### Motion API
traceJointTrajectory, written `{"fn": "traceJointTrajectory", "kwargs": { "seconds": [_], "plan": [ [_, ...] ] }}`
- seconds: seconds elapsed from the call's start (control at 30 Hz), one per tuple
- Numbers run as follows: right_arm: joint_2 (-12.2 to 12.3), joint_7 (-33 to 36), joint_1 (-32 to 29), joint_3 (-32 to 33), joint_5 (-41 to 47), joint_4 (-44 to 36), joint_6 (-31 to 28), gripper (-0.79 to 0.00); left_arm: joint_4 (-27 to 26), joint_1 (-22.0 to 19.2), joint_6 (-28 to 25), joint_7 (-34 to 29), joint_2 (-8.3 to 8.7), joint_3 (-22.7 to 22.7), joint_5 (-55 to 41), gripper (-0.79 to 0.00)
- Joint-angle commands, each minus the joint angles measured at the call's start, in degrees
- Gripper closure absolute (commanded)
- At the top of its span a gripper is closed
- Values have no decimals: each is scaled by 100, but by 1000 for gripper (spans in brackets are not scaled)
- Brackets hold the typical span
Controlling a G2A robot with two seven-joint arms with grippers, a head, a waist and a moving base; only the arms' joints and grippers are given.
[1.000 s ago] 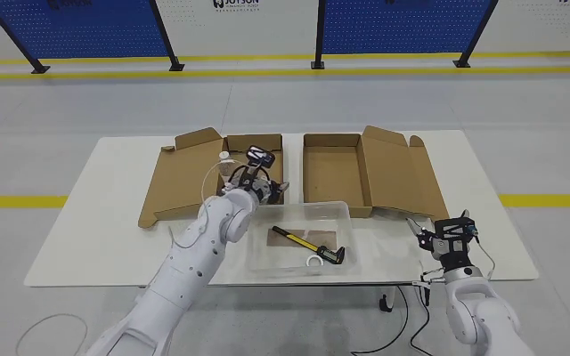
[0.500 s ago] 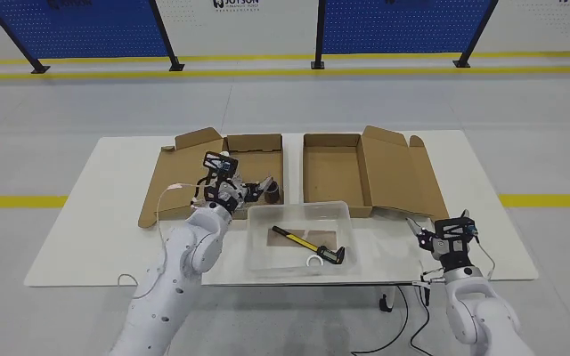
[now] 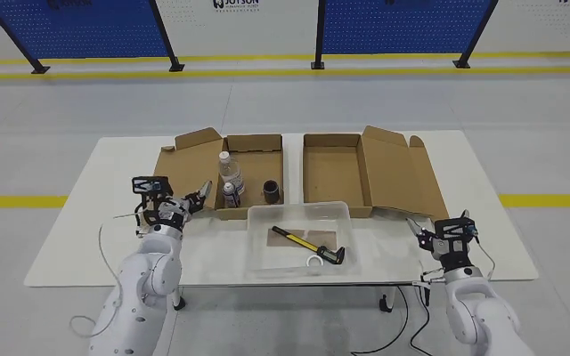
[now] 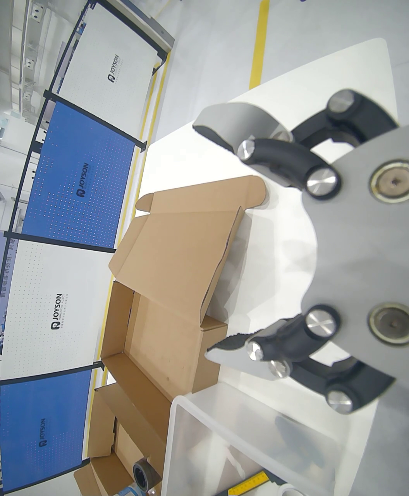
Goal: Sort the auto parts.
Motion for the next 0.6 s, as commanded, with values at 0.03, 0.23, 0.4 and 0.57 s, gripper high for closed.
{"fn": "traceJointTrajectory", "kwargs": {
  "seconds": [0.03, 0.23, 0.4, 0.57],
  "plan": [
    [0, 0, 0, 0, 0, 0, 0, -785, -39, 189, 150, 117, 9, -155, 106, -785],
    [0, 0, 0, 0, 0, 0, 0, -785, -78, 476, 420, 359, -16, -188, 117, -785],
    [0, 0, 0, 0, 0, 0, 0, -785, -130, 583, 501, 305, -46, -156, -174, -785],
    [0, 0, 0, 0, 0, 0, 0, -785, -130, 583, 501, 305, -46, -156, -174, -785]
  ]
}}
